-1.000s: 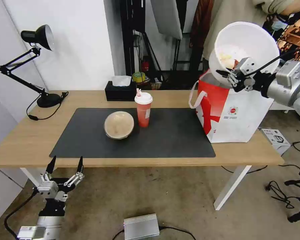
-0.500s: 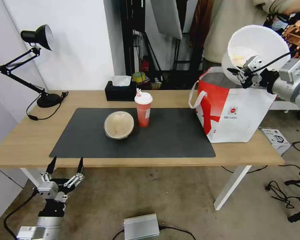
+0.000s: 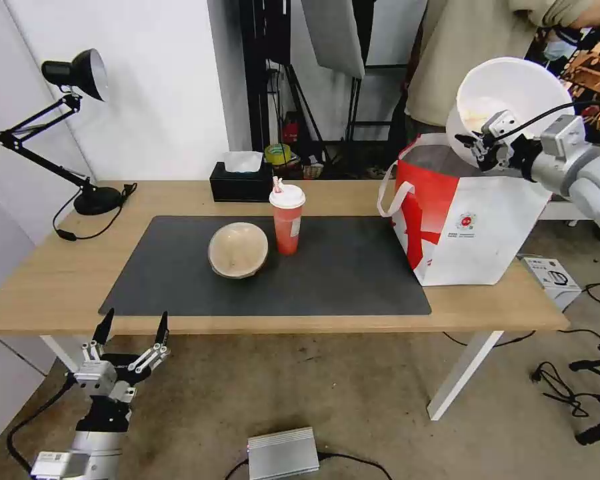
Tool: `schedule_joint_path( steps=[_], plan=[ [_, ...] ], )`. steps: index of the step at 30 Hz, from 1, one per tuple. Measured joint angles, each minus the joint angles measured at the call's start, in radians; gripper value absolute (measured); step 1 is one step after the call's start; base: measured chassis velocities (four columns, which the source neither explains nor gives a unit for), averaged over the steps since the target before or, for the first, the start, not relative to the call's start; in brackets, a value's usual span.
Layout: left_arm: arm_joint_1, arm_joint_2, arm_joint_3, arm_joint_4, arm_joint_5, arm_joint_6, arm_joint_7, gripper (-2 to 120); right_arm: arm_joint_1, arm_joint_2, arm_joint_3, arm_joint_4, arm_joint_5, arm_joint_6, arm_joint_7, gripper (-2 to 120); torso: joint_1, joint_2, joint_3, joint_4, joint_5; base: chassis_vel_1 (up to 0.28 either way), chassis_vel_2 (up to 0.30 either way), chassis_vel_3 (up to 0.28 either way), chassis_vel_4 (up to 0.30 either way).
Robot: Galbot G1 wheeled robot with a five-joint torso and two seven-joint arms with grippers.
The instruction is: Pick up the trash from the table and place it into the takeout bag.
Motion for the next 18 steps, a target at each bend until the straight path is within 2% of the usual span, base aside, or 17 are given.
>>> schedule_joint_path(
  steps=[18],
  plan=[
    [-0.004, -0.002, -0.005, -0.026, -0.005, 0.009, 0.000, 100, 0.009, 0.031, -0.030, -0.098, -0.049, 0.034, -0.009, 0, 0.000, 0.000, 0.000, 0.0000, 0.0000, 0.000, 0.000, 0.000, 0.000]
  ],
)
